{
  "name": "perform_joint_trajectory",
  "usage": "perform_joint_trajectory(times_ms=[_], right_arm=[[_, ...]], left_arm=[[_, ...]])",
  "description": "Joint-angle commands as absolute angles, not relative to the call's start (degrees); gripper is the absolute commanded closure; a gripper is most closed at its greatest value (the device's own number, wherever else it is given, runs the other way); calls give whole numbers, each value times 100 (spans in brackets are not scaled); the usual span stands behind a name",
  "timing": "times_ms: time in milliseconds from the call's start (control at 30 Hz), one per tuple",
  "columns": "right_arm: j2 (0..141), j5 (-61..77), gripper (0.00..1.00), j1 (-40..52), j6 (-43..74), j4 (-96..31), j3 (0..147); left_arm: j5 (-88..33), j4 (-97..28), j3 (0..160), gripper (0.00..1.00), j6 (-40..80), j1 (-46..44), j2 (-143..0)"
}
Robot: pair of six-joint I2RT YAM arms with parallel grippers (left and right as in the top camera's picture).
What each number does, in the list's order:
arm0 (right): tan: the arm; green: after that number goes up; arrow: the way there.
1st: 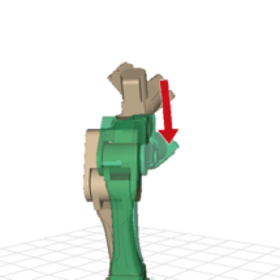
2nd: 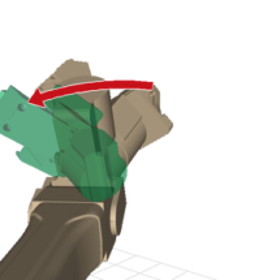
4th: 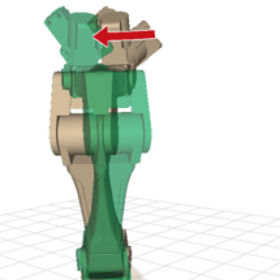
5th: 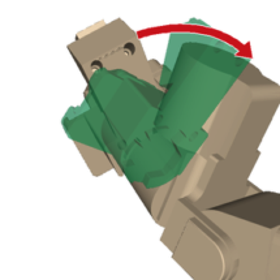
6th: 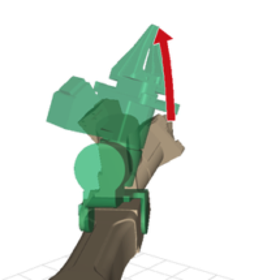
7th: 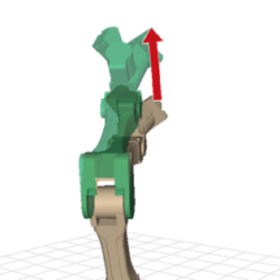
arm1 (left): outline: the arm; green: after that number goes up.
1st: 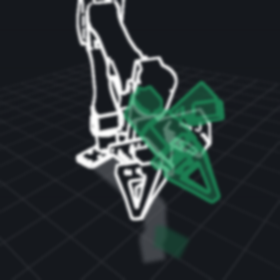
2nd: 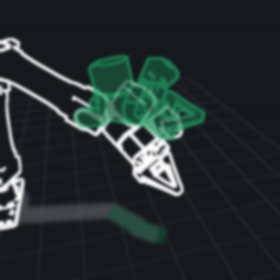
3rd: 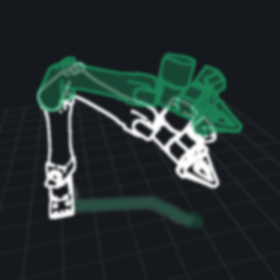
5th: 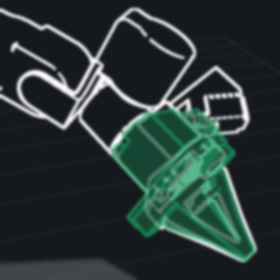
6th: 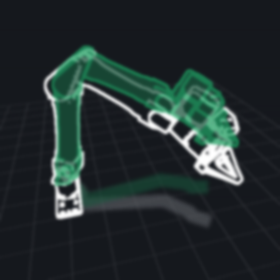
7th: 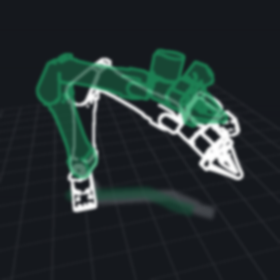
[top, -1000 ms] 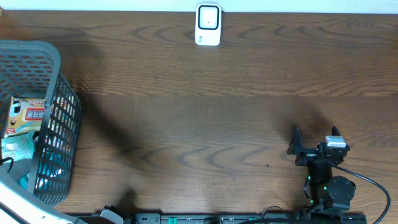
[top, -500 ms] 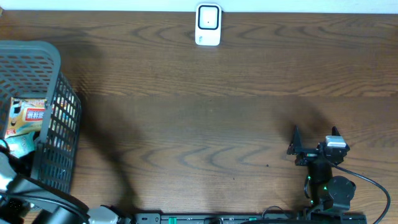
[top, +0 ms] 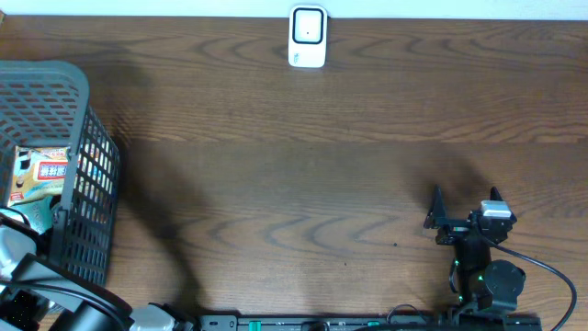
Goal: Scan the item barcode
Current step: 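Lift the Listerine bottle out of the basket with the left gripper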
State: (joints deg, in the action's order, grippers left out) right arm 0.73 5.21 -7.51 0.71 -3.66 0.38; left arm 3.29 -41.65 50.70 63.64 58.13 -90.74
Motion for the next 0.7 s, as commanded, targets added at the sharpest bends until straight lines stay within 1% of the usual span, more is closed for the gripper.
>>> perform_joint_trajectory(times_ms=[0,67,200,233,267,333,467,667], right_arm=[[49,552,1,-784,123,-388,32],[49,552,1,-784,123,-388,32],[49,552,1,-784,123,-388,32],[49,552,1,-784,123,-388,32],[49,552,1,-784,123,-388,32],[49,552,1,-784,123,-388,32],[49,552,1,-784,123,-388,32],[49,552,1,-784,123,-388,32]], left_arm=[[346,-4023,4663,1,6390,5837,-9223],[351,-3903,4554,8,6348,5837,-9229],[362,-3800,4440,31,6180,5837,-9249],[362,-3787,4440,36,6117,5837,-9249],[362,-3756,4442,43,6060,5837,-9249],[360,-3669,4460,50,5878,5839,-9247],[314,-3664,4646,56,5544,5837,-9236],[-99,-3846,5190,60,5210,5839,-9052]])
